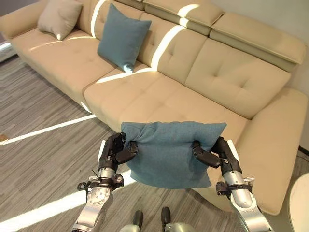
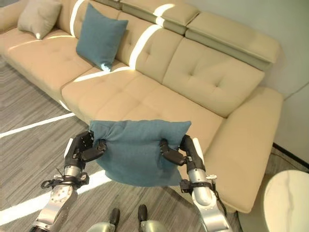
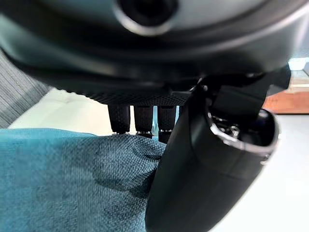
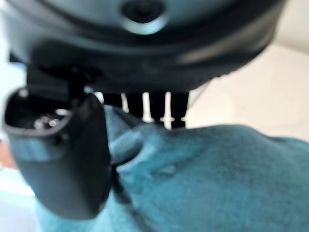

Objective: Pick up all the scattered cushions and arrange them neatly on the sofa.

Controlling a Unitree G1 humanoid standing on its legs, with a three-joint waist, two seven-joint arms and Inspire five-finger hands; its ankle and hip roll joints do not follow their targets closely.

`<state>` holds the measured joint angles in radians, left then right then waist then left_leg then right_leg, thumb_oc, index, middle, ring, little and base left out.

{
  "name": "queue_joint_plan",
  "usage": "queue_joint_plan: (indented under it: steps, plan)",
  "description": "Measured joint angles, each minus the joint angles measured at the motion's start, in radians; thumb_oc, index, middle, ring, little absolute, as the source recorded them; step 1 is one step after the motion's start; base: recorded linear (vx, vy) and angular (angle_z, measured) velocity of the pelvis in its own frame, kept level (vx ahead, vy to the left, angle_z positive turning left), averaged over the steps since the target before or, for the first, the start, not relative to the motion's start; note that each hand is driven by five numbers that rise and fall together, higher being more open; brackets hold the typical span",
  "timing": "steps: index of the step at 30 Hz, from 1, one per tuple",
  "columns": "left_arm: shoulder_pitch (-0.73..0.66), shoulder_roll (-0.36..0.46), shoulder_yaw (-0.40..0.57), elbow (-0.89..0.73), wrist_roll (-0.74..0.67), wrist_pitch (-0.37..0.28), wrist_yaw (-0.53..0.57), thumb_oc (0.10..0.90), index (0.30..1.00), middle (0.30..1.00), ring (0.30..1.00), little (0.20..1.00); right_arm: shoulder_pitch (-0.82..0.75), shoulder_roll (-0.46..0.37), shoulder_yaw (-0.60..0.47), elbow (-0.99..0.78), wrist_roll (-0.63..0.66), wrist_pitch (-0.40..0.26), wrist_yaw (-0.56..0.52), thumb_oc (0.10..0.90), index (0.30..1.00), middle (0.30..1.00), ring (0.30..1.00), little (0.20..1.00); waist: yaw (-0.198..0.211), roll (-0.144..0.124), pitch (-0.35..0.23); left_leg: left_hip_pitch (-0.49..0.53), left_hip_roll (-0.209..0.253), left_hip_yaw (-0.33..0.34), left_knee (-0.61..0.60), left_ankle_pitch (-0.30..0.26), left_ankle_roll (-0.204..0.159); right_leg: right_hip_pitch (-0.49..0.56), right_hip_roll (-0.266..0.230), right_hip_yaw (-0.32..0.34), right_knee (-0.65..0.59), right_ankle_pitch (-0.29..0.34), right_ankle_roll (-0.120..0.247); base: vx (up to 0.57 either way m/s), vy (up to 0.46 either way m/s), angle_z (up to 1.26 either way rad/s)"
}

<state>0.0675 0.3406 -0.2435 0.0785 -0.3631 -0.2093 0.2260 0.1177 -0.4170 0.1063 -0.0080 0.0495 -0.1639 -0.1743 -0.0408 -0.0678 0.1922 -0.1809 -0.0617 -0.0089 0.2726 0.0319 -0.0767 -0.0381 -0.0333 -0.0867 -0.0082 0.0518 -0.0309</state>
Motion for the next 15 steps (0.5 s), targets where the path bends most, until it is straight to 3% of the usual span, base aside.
queue_joint_plan:
  steps: [2,3,6,8,10,11,12,13,15]
  plan:
    - [0.001,-0.002,0.002,-0.001,-0.001,0.000,-0.004,0.400,0.300,0.300,0.300,0.300,0.002,0.004,-0.001,-0.002,0.001,0.000,0.000,0.400,0.300,0.300,0.300,0.300,-0.001,0.003,-0.001,-0.015,0.050,0.095,0.024,-0.046,0.043,0.023,0.001,-0.022,-0.020,-0.018,-0.017,0.19,0.036,0.30]
    - [0.000,-0.002,0.006,-0.004,-0.001,0.000,-0.016,0.400,0.300,0.300,0.300,0.300,0.006,0.003,-0.004,-0.002,0.006,0.000,0.000,0.400,0.300,0.300,0.300,0.300,-0.005,0.003,-0.002,-0.016,0.106,0.149,-0.046,-0.051,0.049,0.028,0.008,-0.026,-0.031,-0.025,-0.015,0.31,0.072,0.32]
    - [-0.004,-0.011,0.002,-0.004,0.000,0.012,-0.019,0.400,0.300,0.300,0.300,0.300,0.005,0.003,-0.016,-0.002,0.007,0.001,-0.003,0.400,0.300,0.300,0.300,0.300,0.000,-0.005,0.003,-0.051,0.136,0.118,-0.165,-0.016,0.000,0.045,0.008,-0.017,-0.070,-0.021,-0.007,0.25,0.097,0.16]
    - [-0.003,-0.016,0.003,-0.003,-0.001,0.021,-0.017,0.400,0.300,0.300,0.300,0.300,0.004,0.004,-0.017,-0.002,0.007,0.003,-0.003,0.400,0.300,0.300,0.300,0.300,0.007,-0.006,0.003,-0.091,0.142,0.101,-0.198,-0.001,-0.014,0.048,0.010,-0.014,-0.075,-0.018,0.007,0.29,0.171,-0.09]
    - [0.007,-0.016,0.002,-0.003,-0.001,0.036,-0.017,0.400,0.300,0.300,0.300,0.300,0.008,0.007,-0.014,-0.001,0.007,0.008,-0.001,0.400,0.300,0.300,0.300,0.300,0.012,0.006,0.003,-0.073,0.144,0.085,-0.255,0.013,0.007,0.088,0.014,0.005,-0.079,-0.038,0.035,0.30,0.192,-0.40]
    - [0.015,-0.018,-0.004,-0.003,-0.001,0.041,-0.018,0.400,0.300,0.300,0.300,0.300,0.021,0.004,-0.016,-0.003,0.007,0.008,-0.001,0.400,0.300,0.300,0.300,0.300,0.013,0.030,-0.007,-0.041,0.139,0.075,-0.268,0.023,0.026,0.112,0.016,0.018,-0.063,-0.069,0.061,0.25,0.210,-0.58]
    - [0.015,-0.015,-0.010,-0.005,0.000,0.042,-0.018,0.400,0.300,0.300,0.300,0.300,0.037,0.006,-0.018,-0.008,0.007,0.008,-0.001,0.400,0.300,0.300,0.300,0.300,0.010,0.038,-0.013,-0.025,0.135,0.079,-0.273,0.110,0.053,0.112,0.008,0.034,-0.024,-0.103,0.081,0.19,0.206,-0.45]
    - [0.013,-0.006,-0.011,-0.005,0.000,0.043,-0.019,0.400,0.300,0.300,0.300,0.300,0.050,0.016,-0.018,-0.010,0.007,0.009,0.001,0.400,0.300,0.300,0.300,0.300,-0.004,0.016,-0.019,-0.006,0.100,0.091,-0.276,0.106,0.079,0.103,-0.024,0.042,0.030,-0.135,0.103,0.13,0.194,-0.19]
    - [0.003,0.005,-0.010,-0.008,0.000,0.044,-0.019,0.400,0.300,0.300,0.300,0.300,0.060,0.018,-0.019,-0.029,0.007,0.009,0.001,0.400,0.300,0.300,0.300,0.300,-0.023,0.024,-0.015,0.027,0.065,0.107,-0.312,0.108,0.114,-0.012,-0.066,0.068,0.278,-0.196,0.140,0.06,0.175,-0.10]
